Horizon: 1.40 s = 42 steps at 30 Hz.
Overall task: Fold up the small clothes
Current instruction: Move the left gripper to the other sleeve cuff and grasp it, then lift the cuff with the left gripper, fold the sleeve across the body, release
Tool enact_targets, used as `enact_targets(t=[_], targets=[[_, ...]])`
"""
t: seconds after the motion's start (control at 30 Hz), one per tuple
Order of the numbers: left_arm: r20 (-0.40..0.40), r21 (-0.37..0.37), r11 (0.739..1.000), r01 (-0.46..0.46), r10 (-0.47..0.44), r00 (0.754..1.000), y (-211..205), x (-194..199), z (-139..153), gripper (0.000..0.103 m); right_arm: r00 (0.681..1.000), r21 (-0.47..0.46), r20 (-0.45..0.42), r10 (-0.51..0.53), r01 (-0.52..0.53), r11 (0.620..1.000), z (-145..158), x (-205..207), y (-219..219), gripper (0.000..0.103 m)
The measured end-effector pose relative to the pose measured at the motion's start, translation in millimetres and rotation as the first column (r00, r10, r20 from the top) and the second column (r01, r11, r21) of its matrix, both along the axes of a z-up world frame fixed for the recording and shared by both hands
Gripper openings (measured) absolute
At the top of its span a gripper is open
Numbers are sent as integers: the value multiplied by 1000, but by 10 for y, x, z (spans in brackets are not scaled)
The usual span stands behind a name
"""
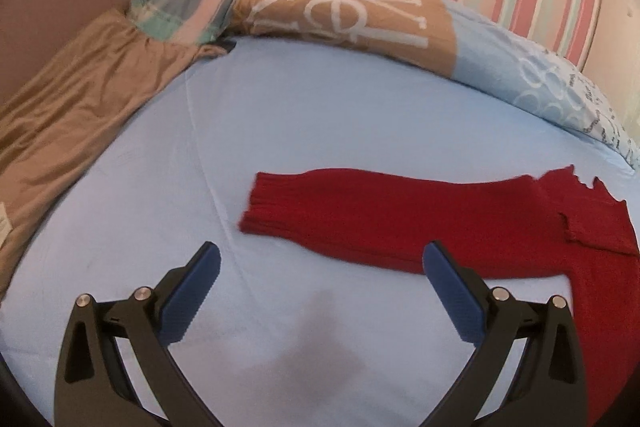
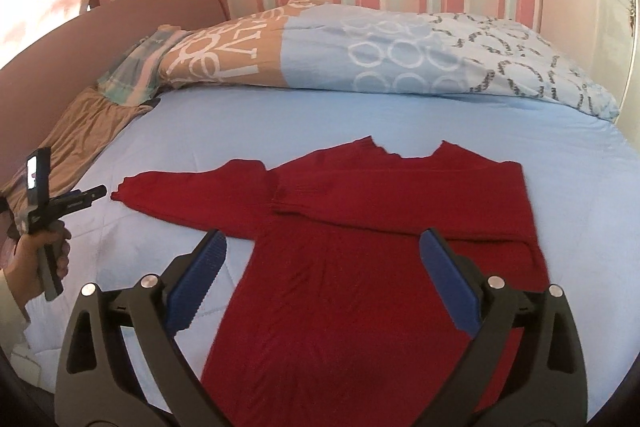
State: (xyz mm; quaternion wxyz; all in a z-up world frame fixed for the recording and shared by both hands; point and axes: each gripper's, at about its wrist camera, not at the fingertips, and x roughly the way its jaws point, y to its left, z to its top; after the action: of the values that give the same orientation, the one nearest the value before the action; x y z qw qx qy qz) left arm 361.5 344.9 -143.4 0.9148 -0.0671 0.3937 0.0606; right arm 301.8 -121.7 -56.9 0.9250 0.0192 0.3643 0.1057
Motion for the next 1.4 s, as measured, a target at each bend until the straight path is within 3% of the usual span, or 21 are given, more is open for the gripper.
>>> enact_targets(t=[0.07,0.17,0.37,0.63,0.83,0.93,1.1,1.2,1.4], targets=[[-6,-8,1000,-4,4,1000,137,66,-68,98,1000,2,-10,7,-7,1000,-66,51,55,97],[-23,53,999,-3,4,1000,221,170,-166,95,1000,-18,-17,21,-21,1000,-154,118,132,97],[-58,31,999,8,-6,998,313,359,-389,79,999,-14,-36,33,-34,999,-303,247,149,97],[-146,25,999,-26,30,989,354,655,-655,75,998,-23,-44,36,-37,999,-401,323,101,97],[-152,26,999,-30,34,988,337,728,-715,74,998,-21,-53,37,-38,999,-443,348,81,97],[-139,0,1000,-27,27,990,325,696,-705,61,998,-7,-58,35,-36,999,-461,351,77,97],[-120,-27,1000,4,-7,993,223,692,-635,21,997,-13,-55,46,-47,999,-450,329,99,97],[-94,-37,999,-10,7,996,191,679,-564,12,998,-9,-54,43,-43,999,-440,316,92,97],[-19,-18,1000,-1,0,1000,62,633,-243,10,998,1,-44,37,-37,999,-382,292,7,97]])
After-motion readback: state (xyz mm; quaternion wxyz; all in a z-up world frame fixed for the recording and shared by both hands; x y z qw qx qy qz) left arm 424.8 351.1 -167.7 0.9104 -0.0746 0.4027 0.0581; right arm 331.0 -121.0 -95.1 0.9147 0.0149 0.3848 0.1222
